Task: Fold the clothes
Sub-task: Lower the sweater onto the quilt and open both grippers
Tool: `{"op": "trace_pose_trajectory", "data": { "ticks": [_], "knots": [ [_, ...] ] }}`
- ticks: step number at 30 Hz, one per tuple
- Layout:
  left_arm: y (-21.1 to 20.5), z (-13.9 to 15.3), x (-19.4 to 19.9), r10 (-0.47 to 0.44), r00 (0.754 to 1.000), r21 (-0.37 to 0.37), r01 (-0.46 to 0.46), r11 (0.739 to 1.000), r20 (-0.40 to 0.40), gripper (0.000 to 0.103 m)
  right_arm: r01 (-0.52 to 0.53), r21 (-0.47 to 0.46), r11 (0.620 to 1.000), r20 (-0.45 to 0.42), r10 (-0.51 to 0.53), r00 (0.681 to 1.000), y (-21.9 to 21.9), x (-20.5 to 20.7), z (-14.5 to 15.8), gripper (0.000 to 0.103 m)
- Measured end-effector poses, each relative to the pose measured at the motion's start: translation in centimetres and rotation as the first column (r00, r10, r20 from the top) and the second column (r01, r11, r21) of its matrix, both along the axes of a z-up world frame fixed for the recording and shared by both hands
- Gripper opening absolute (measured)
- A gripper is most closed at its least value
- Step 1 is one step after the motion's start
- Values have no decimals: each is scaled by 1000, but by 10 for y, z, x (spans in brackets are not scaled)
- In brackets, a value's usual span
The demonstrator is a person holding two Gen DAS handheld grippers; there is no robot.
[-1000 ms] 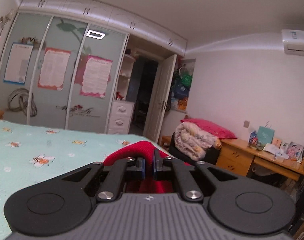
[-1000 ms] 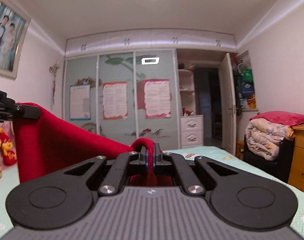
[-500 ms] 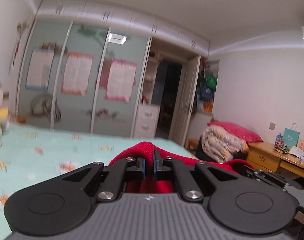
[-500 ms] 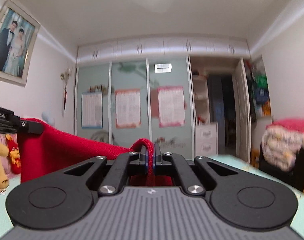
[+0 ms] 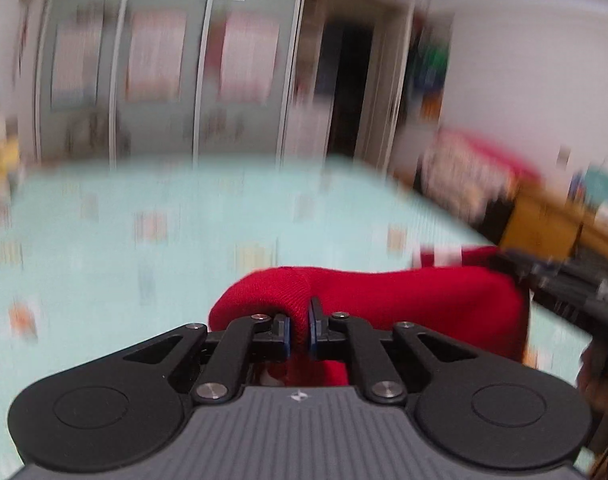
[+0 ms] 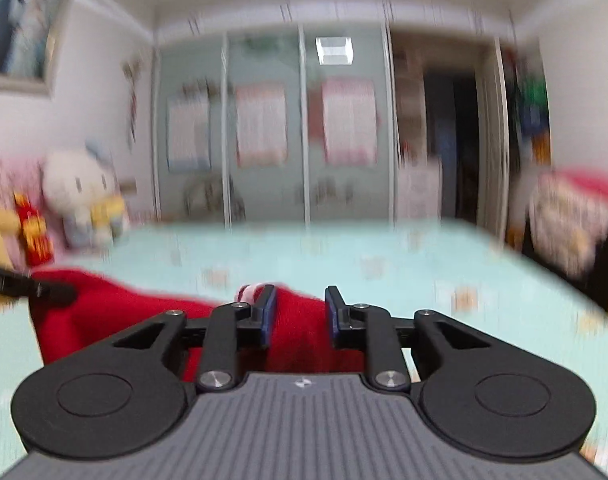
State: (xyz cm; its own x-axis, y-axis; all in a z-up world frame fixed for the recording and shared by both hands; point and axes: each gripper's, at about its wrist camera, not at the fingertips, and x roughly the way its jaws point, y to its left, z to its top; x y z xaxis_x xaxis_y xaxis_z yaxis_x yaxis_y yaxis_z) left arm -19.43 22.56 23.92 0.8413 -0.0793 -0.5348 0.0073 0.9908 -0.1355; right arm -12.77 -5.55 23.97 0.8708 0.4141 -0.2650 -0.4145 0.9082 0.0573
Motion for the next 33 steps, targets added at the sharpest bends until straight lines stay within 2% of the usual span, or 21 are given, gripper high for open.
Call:
{"op": "trace_pose_trajectory", "data": {
  "ticks": [2, 4, 8, 11, 13, 15, 18, 20, 21, 23, 28, 33],
  "knots": [
    [3, -46, 1, 12, 993, -11, -14, 1000, -119, 8, 10, 12, 1000, -95, -9, 995, -4, -4, -27, 25],
    [6, -80, -3, 44, 982, -12, -47, 999, -181, 8, 21, 22, 1000, -188, -17, 982, -9, -8, -54, 25],
    [21, -116, -20, 118, 966, -62, -135, 989, -231, 9, 46, 41, 998, -369, -27, 929, -18, -17, -109, 27],
    [22, -131, -38, 175, 950, -26, -188, 982, -258, 16, 28, 70, 997, -435, 5, 901, -18, -41, -132, 27],
    [23, -136, -47, 217, 932, 7, -225, 974, -290, 26, 8, 80, 997, -465, 31, 885, -13, -54, -142, 31],
    [22, -139, -58, 241, 921, 28, -244, 969, -307, 32, -21, 83, 996, -486, 59, 872, -2, -63, -145, 44],
    [22, -145, -73, 259, 904, 55, -256, 965, -341, 32, -63, 88, 994, -515, 100, 851, 13, -78, -150, 55],
    [19, -146, -77, 284, 882, 99, -266, 959, -377, 32, -91, 93, 992, -534, 127, 836, 23, -88, -153, 58],
    [18, -147, -81, 294, 874, 112, -272, 956, -387, 32, -98, 98, 990, -541, 136, 830, 27, -91, -152, 64],
    [19, -146, -88, 307, 864, 115, -285, 952, -400, 33, -112, 109, 988, -553, 154, 819, 35, -97, -148, 70],
    [14, -137, -102, 355, 842, 156, -319, 935, -407, 40, -120, 104, 987, -619, 159, 769, 47, -102, -142, 74],
    [-6, -114, -111, 372, 859, 191, -323, 927, -352, 53, -63, 39, 997, -681, 73, 729, 48, -100, -139, 75]
  ]
}}
